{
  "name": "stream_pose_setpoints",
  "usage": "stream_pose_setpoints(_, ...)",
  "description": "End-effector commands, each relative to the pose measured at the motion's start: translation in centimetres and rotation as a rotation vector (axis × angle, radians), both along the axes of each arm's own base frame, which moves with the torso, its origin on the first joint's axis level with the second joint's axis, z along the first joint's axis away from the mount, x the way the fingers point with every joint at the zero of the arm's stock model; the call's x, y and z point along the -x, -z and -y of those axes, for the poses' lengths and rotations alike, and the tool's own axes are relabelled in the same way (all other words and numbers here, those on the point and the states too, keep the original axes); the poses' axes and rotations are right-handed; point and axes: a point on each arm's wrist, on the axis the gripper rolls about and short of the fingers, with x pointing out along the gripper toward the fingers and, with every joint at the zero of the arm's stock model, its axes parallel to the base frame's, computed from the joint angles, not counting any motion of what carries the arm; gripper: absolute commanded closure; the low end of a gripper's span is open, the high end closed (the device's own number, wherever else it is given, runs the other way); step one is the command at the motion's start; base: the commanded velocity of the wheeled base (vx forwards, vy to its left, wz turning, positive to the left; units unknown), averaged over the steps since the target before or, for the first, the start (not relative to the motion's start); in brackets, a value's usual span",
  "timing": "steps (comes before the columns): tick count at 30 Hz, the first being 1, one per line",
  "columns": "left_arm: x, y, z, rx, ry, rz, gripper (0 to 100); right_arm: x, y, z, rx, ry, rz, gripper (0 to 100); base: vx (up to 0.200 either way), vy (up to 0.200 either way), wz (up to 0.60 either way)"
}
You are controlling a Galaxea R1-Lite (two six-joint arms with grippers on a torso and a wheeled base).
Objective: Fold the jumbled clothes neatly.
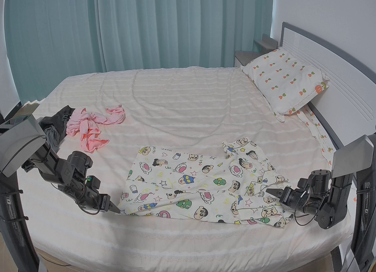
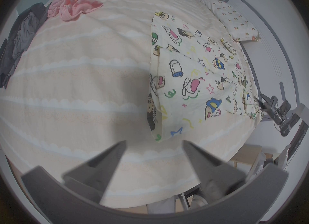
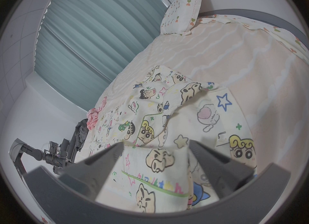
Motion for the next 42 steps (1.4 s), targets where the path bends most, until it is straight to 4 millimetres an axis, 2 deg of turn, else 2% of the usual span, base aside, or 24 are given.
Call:
stream_pose_setpoints(1,0.0,-1.5,-1.2,0.027,-0.046,0.049,0,-0.1,-1.5,0.5,0.009,0.038,0.051,0,0.000,0.000,0.00)
stream_pose_setpoints(5,0.3,-4.4,-2.8,0.149,-0.098,0.127,0,-0.1,-3.3,0.6,0.027,0.072,0.111,0,0.000,0.000,0.00)
stream_pose_setpoints(7,-0.1,-5.3,-3.0,0.166,-0.124,0.152,0,-0.1,-3.7,0.6,0.028,0.077,0.125,0,0.000,0.000,0.00)
stream_pose_setpoints(9,-1.1,-6.5,-3.0,0.198,-0.190,0.189,0,-0.2,-4.0,0.6,0.027,0.077,0.141,0,0.000,0.000,0.00)
stream_pose_setpoints(12,-2.4,-7.2,-2.9,0.239,-0.253,0.241,0,-0.2,-3.9,0.4,0.032,0.080,0.139,0,0.000,0.000,0.00)
stream_pose_setpoints(15,-3.5,-6.5,-1.9,0.255,-0.242,0.289,0,-0.2,-3.8,0.2,0.034,0.080,0.137,0,0.000,0.000,0.00)
stream_pose_setpoints(16,-4.4,-5.0,-0.8,0.258,-0.217,0.305,0,-0.2,-3.8,0.1,0.035,0.079,0.134,0,0.000,0.000,0.00)
stream_pose_setpoints(20,-6.0,-2.5,2.2,0.219,-0.238,0.328,0,-0.1,-3.9,-0.2,0.034,0.071,0.134,0,0.000,0.000,0.00)
stream_pose_setpoints(25,-7.3,-2.4,4.8,0.276,-0.312,0.350,0,0.0,-3.8,-0.2,0.036,0.070,0.132,0,0.000,0.000,0.00)
stream_pose_setpoints(29,-7.8,-2.6,5.1,0.288,-0.318,0.361,0,0.0,-3.7,-0.4,0.036,0.065,0.129,0,0.000,0.000,0.00)
stream_pose_setpoints(35,-7.9,-2.1,5.1,0.284,-0.315,0.360,0,0.0,-3.7,-0.7,0.035,0.055,0.127,0,0.200,0.000,0.00)
stream_pose_setpoints(42,-9.2,-1.5,5.3,0.286,-0.316,0.382,0,0.1,-3.6,-0.7,0.036,0.053,0.123,0,0.000,0.000,0.00)
